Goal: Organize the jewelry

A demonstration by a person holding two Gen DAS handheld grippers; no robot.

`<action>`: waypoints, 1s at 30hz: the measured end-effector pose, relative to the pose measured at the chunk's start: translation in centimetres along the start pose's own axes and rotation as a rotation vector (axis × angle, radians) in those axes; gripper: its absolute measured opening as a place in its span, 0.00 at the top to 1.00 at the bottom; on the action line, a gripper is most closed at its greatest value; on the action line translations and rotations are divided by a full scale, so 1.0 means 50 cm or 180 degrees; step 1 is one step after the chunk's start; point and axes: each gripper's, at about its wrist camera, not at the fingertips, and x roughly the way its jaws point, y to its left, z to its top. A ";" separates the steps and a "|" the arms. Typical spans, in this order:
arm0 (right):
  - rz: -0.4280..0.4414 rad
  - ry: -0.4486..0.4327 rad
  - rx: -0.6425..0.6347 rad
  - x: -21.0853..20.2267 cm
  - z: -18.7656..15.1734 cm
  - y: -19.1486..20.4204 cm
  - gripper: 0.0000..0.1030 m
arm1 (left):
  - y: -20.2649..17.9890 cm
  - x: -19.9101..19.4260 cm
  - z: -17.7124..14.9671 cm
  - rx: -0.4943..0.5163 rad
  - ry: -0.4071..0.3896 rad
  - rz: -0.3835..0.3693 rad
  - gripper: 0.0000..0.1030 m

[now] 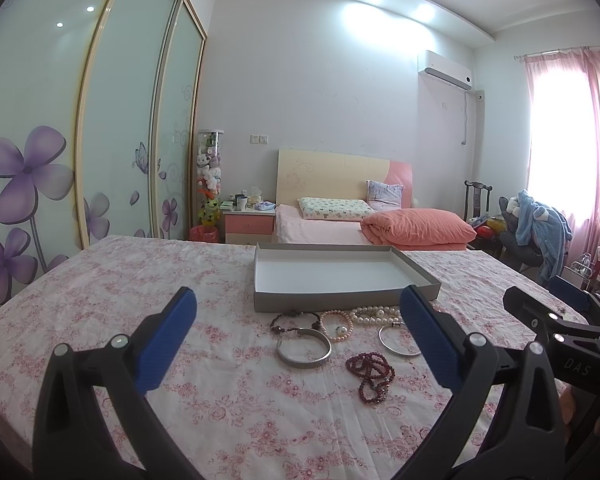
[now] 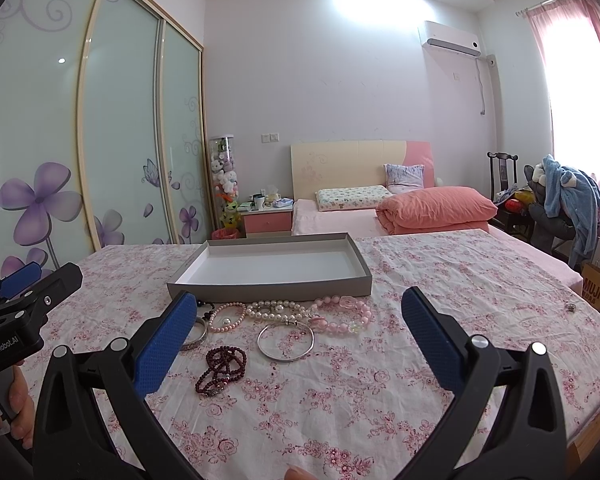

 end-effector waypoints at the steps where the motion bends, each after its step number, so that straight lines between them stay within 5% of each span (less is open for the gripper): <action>1: 0.0000 0.0001 -0.0001 0.000 0.000 0.000 0.02 | 0.001 0.000 0.000 -0.0001 0.0000 -0.0001 0.04; 30: 0.0000 0.0008 0.0001 0.000 -0.002 0.003 0.02 | 0.000 0.001 0.000 -0.0006 0.0009 -0.0003 0.04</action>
